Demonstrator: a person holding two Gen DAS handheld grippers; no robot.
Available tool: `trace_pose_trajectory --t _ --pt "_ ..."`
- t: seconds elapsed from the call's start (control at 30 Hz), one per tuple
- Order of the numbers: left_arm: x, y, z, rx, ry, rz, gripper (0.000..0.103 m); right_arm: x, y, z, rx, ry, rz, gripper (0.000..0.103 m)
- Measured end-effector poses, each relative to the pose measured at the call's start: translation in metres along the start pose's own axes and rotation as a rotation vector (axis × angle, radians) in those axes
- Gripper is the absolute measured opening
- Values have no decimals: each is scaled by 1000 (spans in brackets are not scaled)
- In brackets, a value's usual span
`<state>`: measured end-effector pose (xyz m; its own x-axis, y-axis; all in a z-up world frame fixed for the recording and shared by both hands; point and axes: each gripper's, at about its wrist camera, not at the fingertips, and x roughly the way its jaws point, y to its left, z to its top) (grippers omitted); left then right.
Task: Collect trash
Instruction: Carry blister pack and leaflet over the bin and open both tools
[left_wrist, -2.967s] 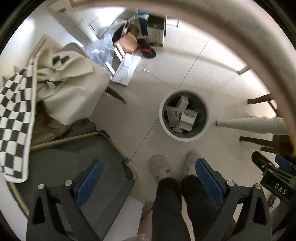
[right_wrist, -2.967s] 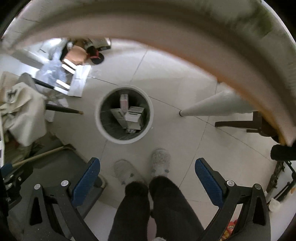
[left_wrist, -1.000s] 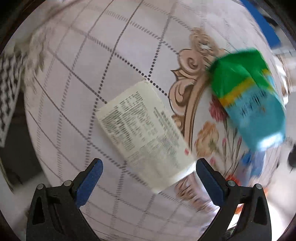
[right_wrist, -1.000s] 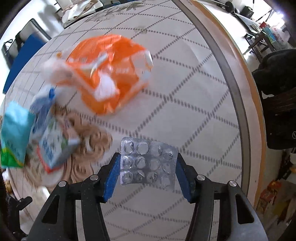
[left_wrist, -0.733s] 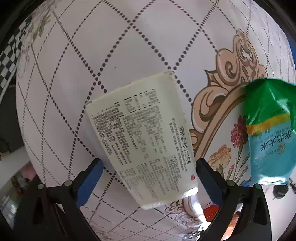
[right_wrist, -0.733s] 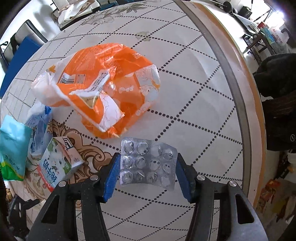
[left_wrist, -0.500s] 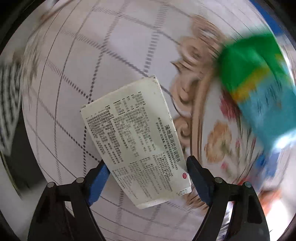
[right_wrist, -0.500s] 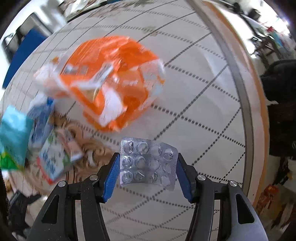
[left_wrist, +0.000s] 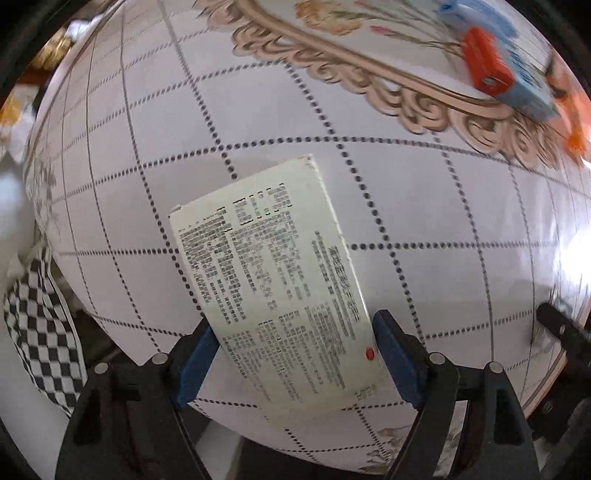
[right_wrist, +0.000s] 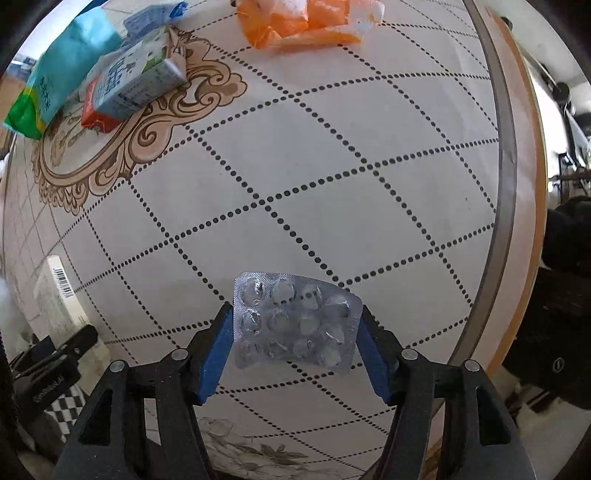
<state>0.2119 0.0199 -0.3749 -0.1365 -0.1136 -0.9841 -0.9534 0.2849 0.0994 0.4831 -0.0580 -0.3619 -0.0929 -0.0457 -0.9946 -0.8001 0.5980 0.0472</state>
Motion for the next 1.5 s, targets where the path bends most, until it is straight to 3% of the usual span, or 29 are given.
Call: trace_pose_trajectory --t 0.17,0.23,0.3,0.63,0.83,0.97,1.1,1.23,1.37,1.5 --pt "0 10 -7 11 -28 -13 80 7 15 -9 8 -31 -20 71" --pt "-2 16 -18 32 -57 1 80 8 38 -22 7 -52 -14 65" --pt "-14 15 -21 53 -86 -4 80 2 31 -32 -1 -72 -8 59" --pt "-83 19 -60 187 -307 13 80 -32 51 -78 0 -147 75 59" --pt "-109 46 -95 246 -398 -51 80 -53 74 -141 11 -196 128 59" --pt "-106 81 -132 297 -420 -103 80 -52 87 -211 69 -220 146 59" --pt "-83 124 -182 316 -362 -151 80 -45 80 -287 146 -193 200 59" --pt "-32 164 -214 263 -240 -208 80 4 96 -357 188 -90 263 59" --pt "54 186 -225 195 -79 -276 80 74 106 -397 209 10 262 59" --pt "164 186 -209 114 60 -368 80 168 106 -410 251 80 258 59"
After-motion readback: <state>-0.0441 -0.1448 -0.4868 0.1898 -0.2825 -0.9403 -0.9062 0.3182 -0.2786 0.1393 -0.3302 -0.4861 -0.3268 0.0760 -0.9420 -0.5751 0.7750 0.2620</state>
